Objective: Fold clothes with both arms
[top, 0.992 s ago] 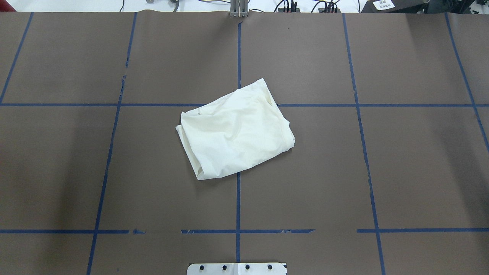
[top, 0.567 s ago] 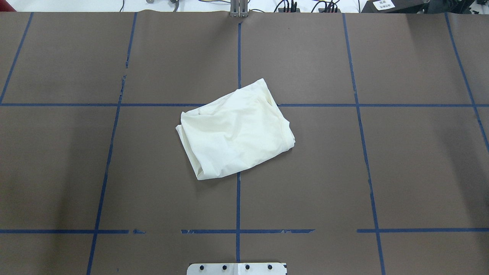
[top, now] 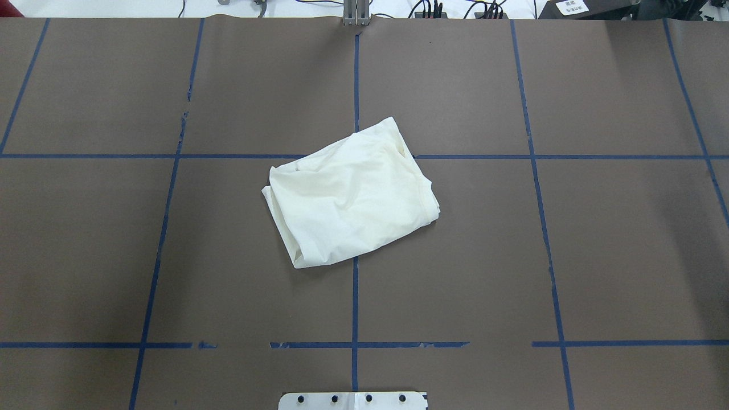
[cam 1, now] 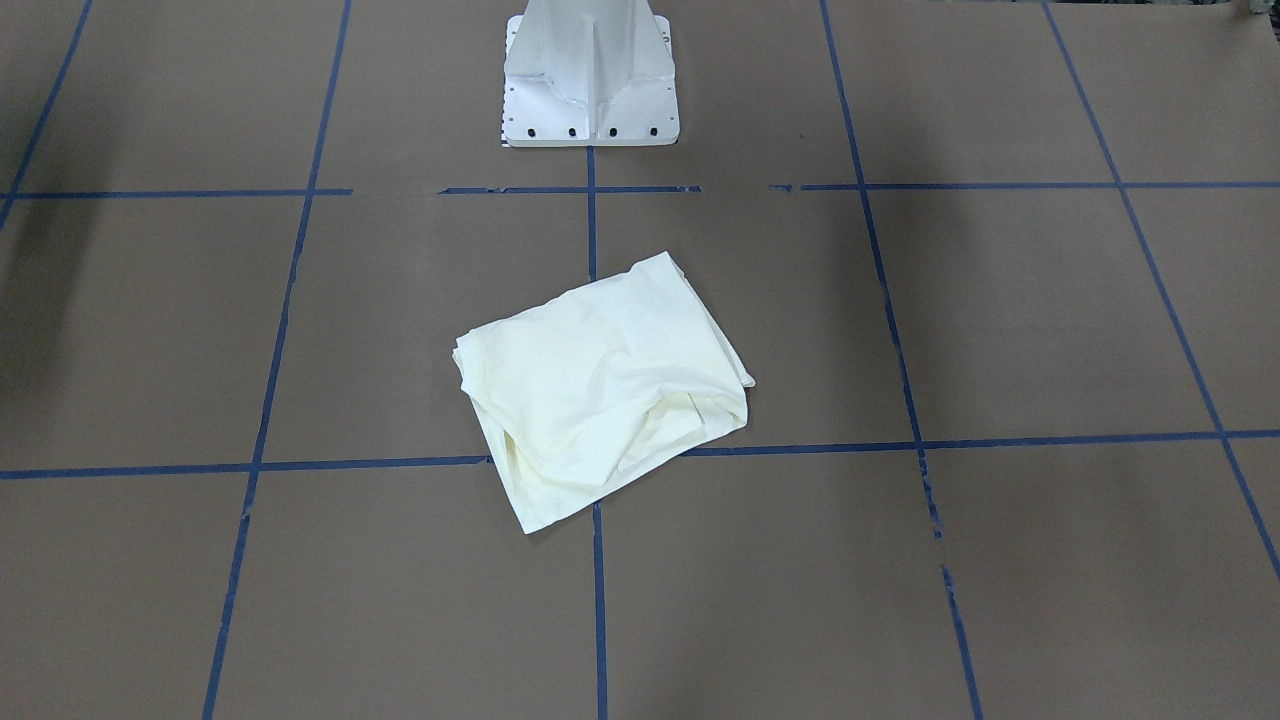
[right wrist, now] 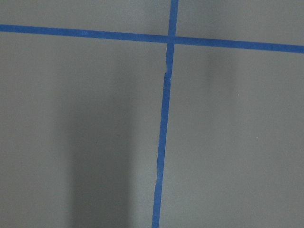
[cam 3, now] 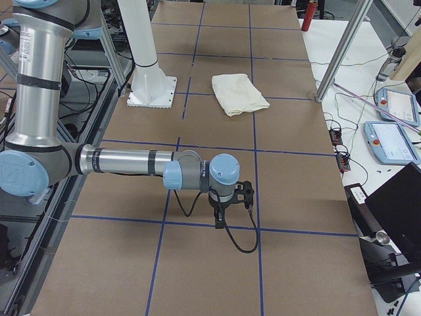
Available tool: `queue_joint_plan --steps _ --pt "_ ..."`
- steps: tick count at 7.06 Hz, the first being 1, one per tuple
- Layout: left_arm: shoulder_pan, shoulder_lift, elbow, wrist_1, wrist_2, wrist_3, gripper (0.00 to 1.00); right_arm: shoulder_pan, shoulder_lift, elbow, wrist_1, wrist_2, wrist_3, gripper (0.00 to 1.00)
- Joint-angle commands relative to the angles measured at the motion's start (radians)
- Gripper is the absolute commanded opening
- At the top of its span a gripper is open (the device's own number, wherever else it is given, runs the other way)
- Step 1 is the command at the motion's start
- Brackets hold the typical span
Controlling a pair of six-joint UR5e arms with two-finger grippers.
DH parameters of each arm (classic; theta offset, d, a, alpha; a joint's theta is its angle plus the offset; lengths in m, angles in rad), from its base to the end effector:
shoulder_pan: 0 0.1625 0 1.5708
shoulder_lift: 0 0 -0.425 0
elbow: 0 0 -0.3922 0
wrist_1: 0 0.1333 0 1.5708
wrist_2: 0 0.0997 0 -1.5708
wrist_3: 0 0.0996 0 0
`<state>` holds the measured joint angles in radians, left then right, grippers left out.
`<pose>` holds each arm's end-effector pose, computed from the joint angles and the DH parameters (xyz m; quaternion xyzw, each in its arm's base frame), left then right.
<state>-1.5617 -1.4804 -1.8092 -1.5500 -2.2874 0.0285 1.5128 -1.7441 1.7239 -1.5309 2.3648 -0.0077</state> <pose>-0.0637 -0.4586 0.5898 0.0629 0.3494 0.0399 0.9340 0.0378 -0.4228 0.6569 -0.0006 -0.3867 -0.0341 0.9216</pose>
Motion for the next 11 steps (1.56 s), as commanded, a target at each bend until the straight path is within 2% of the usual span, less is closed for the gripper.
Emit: queue_joint_plan --steps 1,3,5,11 --pt "0.012 0.002 -0.002 0.005 -0.001 -0.019 1.0 0.03 -0.041 0.0 0.0 0.039 -0.001 1.0" --pt "0.012 0.002 -0.001 0.005 0.0 -0.018 1.0 0.09 -0.042 0.034 -0.005 0.05 0.009 1.0" --pt "0.012 0.002 -0.002 0.004 0.0 -0.021 1.0 0.09 -0.035 0.15 -0.012 0.047 0.197 1.0" --pt "0.012 -0.006 0.002 0.004 0.0 -0.022 1.0 0.089 -0.037 0.144 -0.005 0.047 0.199 1.0"
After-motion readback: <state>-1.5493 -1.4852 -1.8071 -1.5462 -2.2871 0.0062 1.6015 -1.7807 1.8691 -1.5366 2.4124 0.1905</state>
